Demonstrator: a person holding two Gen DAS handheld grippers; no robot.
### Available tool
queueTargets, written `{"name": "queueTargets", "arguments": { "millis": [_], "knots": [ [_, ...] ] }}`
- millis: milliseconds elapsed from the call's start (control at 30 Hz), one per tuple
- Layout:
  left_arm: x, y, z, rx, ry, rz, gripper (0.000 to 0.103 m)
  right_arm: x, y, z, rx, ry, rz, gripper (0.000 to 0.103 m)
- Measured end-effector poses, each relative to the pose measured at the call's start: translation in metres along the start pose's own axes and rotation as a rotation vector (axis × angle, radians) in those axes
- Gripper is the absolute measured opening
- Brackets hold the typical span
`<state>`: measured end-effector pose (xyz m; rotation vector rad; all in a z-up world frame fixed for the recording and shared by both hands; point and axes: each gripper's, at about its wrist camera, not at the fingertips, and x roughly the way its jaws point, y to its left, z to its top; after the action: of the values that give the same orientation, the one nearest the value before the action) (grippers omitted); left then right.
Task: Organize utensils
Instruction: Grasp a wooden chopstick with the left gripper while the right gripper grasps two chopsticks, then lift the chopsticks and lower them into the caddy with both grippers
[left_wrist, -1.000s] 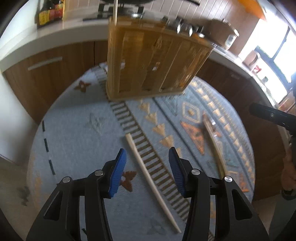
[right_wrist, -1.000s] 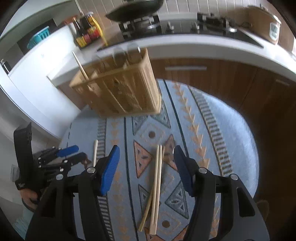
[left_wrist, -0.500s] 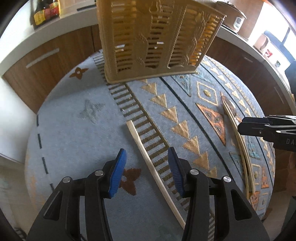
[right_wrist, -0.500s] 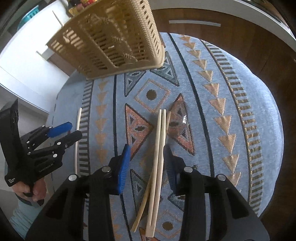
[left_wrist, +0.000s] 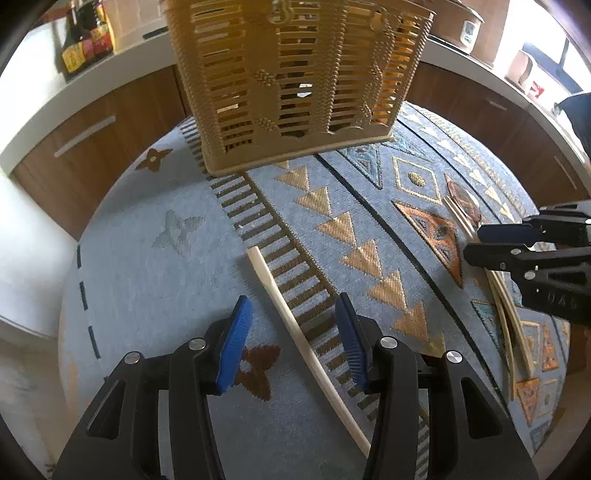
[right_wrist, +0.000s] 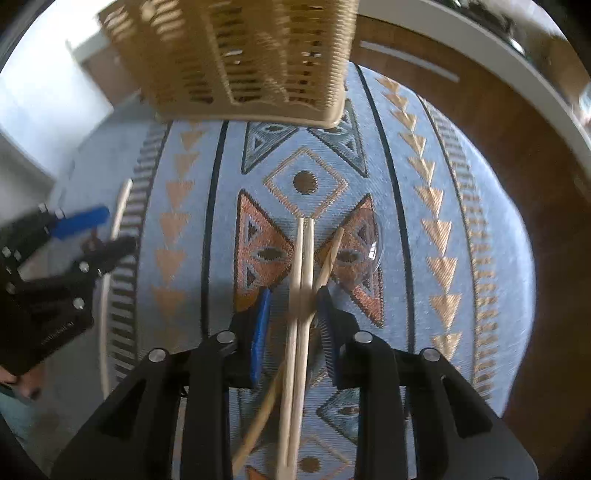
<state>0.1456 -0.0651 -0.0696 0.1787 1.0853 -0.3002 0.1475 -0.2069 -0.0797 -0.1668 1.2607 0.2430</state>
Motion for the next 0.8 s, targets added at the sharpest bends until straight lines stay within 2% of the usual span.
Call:
{"name": "queueTargets", "arguments": {
  "millis": [67,100,167,200,233,300,433,500,633,767,800],
  "knots": [
    [0.002,-0.009,0.0,0.03,-0.019,0.032,0.045,0.001,0.006,-0.001,-0.016,0.0,0.011,0.01],
    [0.001,-0.01,-0.001,0.035,-0.026,0.033,0.042,0.0,0.008,-0.002,-0.013,-0.004,0.04,0.01],
    [0.0,-0.016,-0.003,0.05,-0.04,0.031,0.025,-0.003,0.01,-0.003,-0.001,-0.012,0.107,0.01],
    [0.0,-0.019,-0.005,0.067,-0.047,0.061,0.009,-0.005,0.013,-0.003,0.007,-0.017,0.118,0.01],
    [-0.001,-0.02,-0.006,0.074,-0.046,0.063,0.005,-0.007,0.012,-0.005,0.01,-0.022,0.124,0.01],
    [-0.003,-0.016,-0.008,0.083,-0.042,0.048,0.004,-0.013,0.012,-0.005,0.025,-0.027,0.167,0.01],
    [-0.009,0.001,-0.009,0.083,0.012,-0.058,0.004,-0.009,-0.002,-0.007,0.096,0.03,0.31,0.01],
    [-0.01,0.008,-0.01,0.078,0.036,-0.091,0.004,-0.004,-0.018,-0.01,0.113,0.049,0.336,0.01],
    [-0.012,0.027,-0.013,0.011,0.081,-0.149,0.005,0.003,-0.01,-0.016,0.113,0.052,0.314,0.01],
    [-0.009,0.028,-0.01,0.012,0.108,-0.141,0.005,0.002,0.003,-0.015,0.072,0.048,0.249,0.01],
    [-0.007,0.025,-0.008,0.033,0.115,-0.13,0.009,0.004,0.006,-0.012,0.067,0.051,0.241,0.011]
  ]
}}
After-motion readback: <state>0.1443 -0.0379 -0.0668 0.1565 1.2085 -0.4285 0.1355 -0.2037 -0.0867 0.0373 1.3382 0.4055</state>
